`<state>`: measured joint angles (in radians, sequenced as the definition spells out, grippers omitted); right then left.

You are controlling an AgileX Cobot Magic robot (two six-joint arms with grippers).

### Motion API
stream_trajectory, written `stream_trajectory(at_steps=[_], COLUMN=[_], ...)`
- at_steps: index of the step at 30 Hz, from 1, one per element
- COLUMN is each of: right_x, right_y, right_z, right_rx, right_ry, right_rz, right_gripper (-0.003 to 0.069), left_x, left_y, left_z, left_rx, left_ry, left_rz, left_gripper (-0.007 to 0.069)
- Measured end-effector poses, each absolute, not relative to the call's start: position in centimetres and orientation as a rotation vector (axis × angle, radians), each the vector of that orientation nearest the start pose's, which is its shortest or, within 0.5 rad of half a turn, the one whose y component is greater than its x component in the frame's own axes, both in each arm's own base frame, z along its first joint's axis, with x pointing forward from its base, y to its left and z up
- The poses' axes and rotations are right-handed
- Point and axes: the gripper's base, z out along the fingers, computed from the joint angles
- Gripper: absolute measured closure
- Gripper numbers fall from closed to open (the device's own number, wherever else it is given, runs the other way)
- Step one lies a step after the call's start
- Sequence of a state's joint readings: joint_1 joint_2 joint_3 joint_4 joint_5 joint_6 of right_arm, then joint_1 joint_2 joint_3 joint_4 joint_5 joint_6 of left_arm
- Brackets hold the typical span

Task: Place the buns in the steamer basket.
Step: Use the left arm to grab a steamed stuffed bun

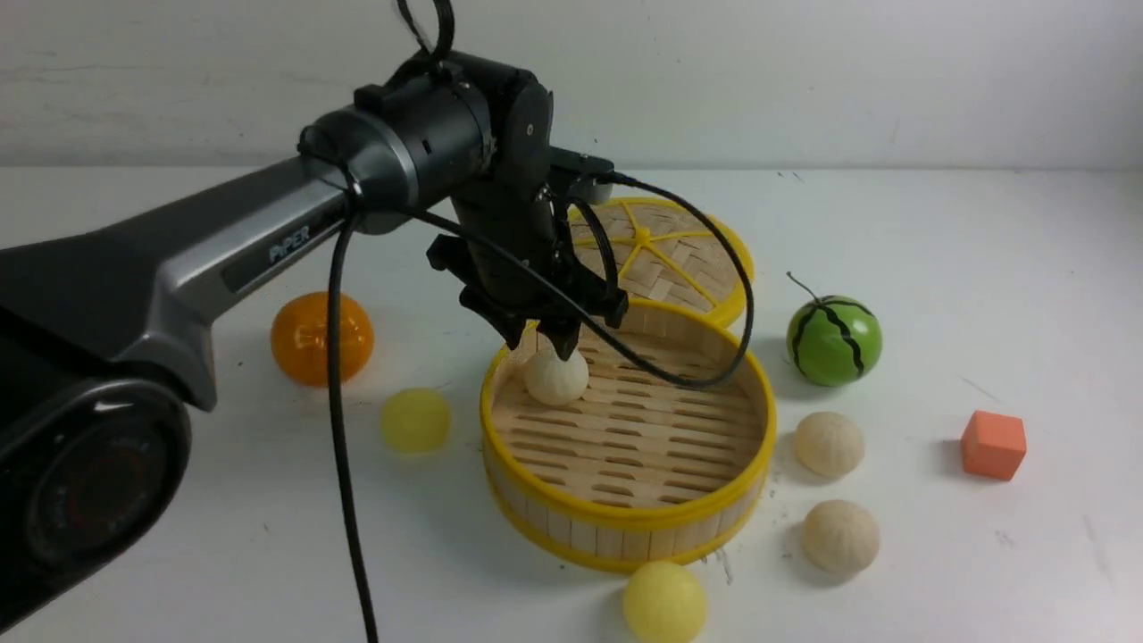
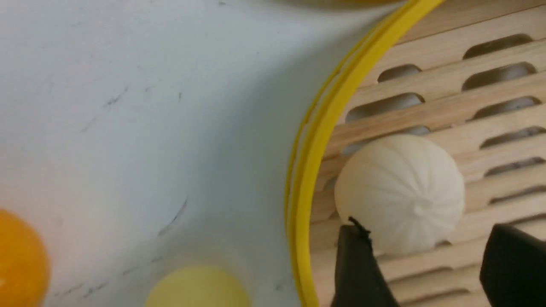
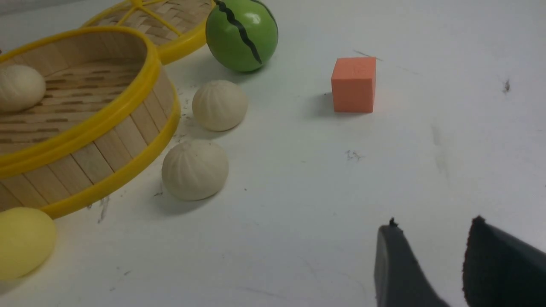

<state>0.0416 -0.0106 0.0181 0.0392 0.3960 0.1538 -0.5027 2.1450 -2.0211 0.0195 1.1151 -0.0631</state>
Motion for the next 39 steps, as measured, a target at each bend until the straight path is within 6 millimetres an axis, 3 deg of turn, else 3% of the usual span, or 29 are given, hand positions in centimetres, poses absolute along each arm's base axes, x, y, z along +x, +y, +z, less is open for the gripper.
stream_trajectory(at_steps=[2, 3, 4, 6, 10, 15, 21, 24, 31, 39], right_x=[5.2, 5.2, 5.2, 5.2, 5.2, 5.2, 5.2, 5.2, 5.2, 5.2], right_y=[0.4, 0.4, 0.4, 0.4, 0.4, 0.4, 0.4, 0.4, 0.4, 0.4], right_z=[17.2, 17.2, 17.2, 17.2, 17.2, 17.2, 17.2, 17.2, 17.2, 17.2], right_rx=[0.13, 0.13, 0.13, 0.13, 0.13, 0.13, 0.13, 0.13, 0.13, 0.13], right_ry=[1.886, 1.886, 1.886, 1.886, 1.886, 1.886, 1.886, 1.886, 1.886, 1.886], right_rz=[0.173, 0.173, 0.173, 0.173, 0.173, 0.173, 0.173, 0.173, 0.173, 0.173], right_gripper=[0.0419, 0.0419, 0.0419, 0.0419, 0.0419, 0.0419, 0.0419, 0.0419, 0.0419, 0.0419], left_x=[40.4, 40.2, 39.3, 38.1, 36.4, 35.2, 37.5, 39.3, 40.8, 41.7], left_y=[-21.9, -21.9, -21.1, -19.8, -17.7, -17.0, -16.8, -15.7, -15.0, -15.0], left_z=[29.3, 29.6, 31.7, 33.7, 32.9, 27.5, 25.0, 23.5, 22.0, 21.5], left_rx=[0.601, 0.601, 0.589, 0.556, 0.532, 0.575, 0.504, 0.424, 0.423, 0.438], left_ry=[2.67, 2.669, 2.651, 2.632, 2.706, 2.833, 2.789, 2.817, 2.811, 2.751], left_rz=[-0.125, -0.124, -0.118, -0.111, -0.059, -0.003, -0.077, -0.105, -0.043, -0.016], left_gripper=[0.0285, 0.0292, 0.0353, 0.0472, 0.0638, 0.0638, 0.0613, 0.0522, 0.0389, 0.0372])
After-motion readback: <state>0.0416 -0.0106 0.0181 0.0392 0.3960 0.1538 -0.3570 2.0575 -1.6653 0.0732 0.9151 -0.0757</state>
